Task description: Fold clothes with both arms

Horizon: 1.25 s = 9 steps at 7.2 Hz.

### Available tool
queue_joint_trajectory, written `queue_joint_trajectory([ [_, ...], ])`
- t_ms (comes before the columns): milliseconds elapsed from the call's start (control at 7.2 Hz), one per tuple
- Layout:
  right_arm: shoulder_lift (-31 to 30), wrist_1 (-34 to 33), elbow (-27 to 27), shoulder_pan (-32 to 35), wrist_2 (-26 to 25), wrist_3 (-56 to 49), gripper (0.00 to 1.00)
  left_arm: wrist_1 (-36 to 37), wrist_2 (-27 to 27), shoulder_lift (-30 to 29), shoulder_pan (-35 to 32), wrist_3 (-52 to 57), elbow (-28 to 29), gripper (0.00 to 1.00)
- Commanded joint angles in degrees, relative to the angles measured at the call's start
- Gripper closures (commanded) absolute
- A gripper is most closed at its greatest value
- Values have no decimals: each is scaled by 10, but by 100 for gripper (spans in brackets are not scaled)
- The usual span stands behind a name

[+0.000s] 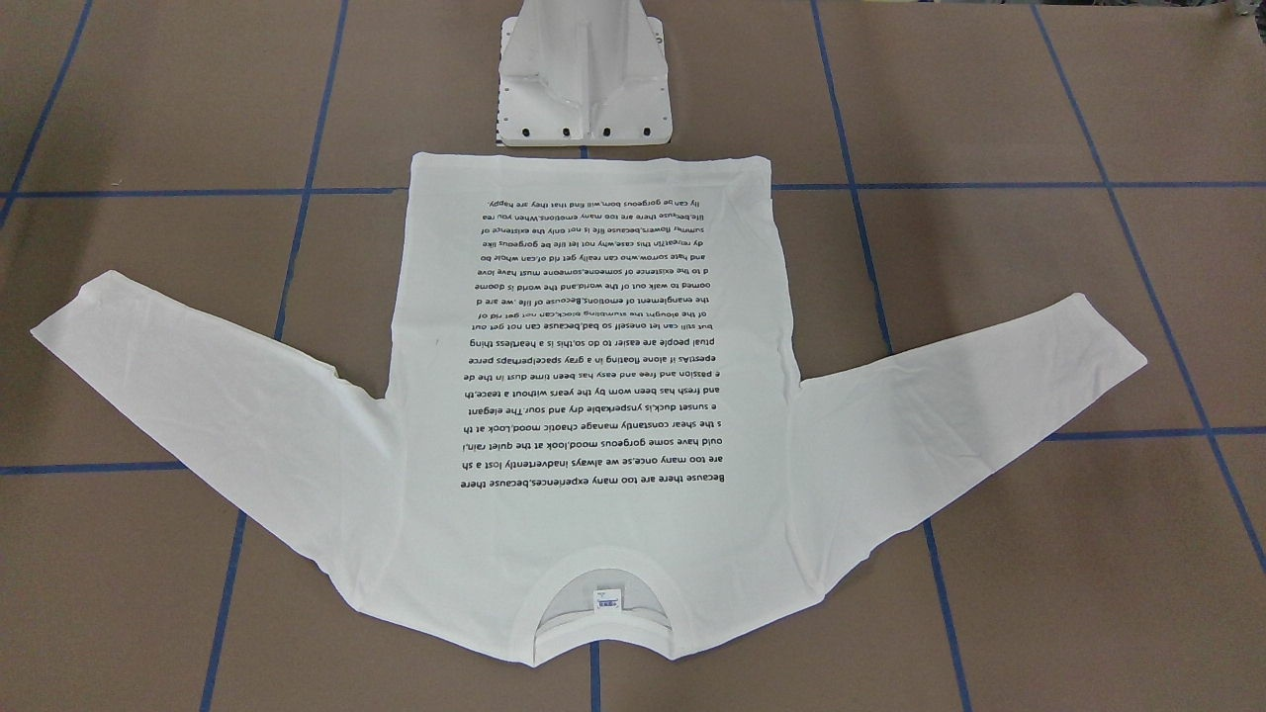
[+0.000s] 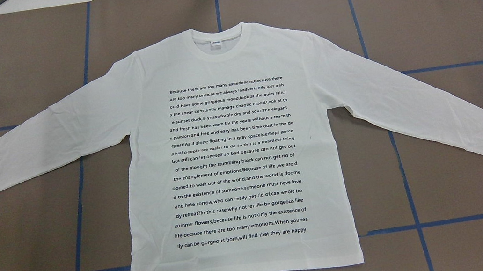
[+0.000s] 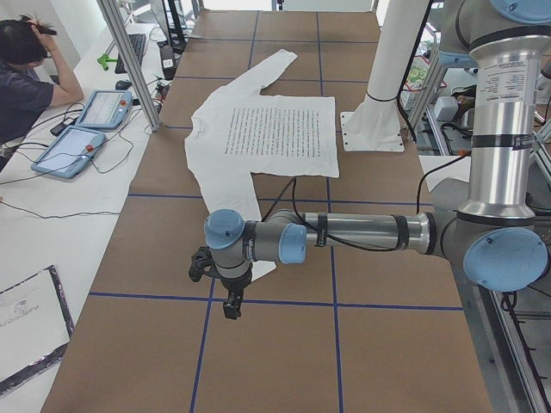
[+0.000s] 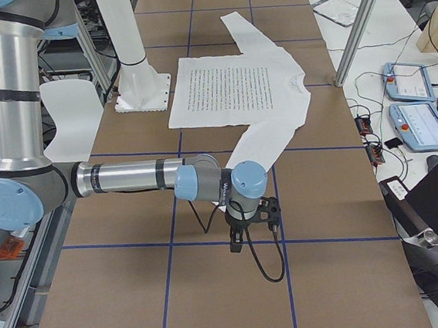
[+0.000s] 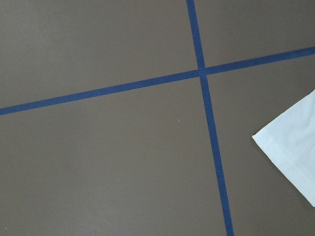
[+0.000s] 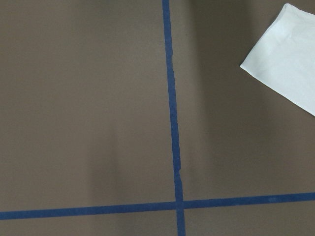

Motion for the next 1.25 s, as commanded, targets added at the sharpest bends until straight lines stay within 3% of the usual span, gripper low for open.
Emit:
queue_joint_trajectory([
  [0, 5, 1, 4, 0, -2, 2, 0, 0, 0, 0, 0, 0, 0, 0],
  [555, 25, 15, 7, -1, 4, 6, 0, -8, 0, -24, 1, 1, -8, 1],
  [694, 33, 36, 16, -1, 4, 6, 0, -2, 6, -67, 5, -3, -5, 0],
  [972, 32, 60, 17, -20, 21, 28, 0, -32, 0, -41, 7, 1, -11, 0],
  [1111, 24, 106, 18, -44, 19, 77, 0, -46, 1, -36, 7, 0, -12, 1],
])
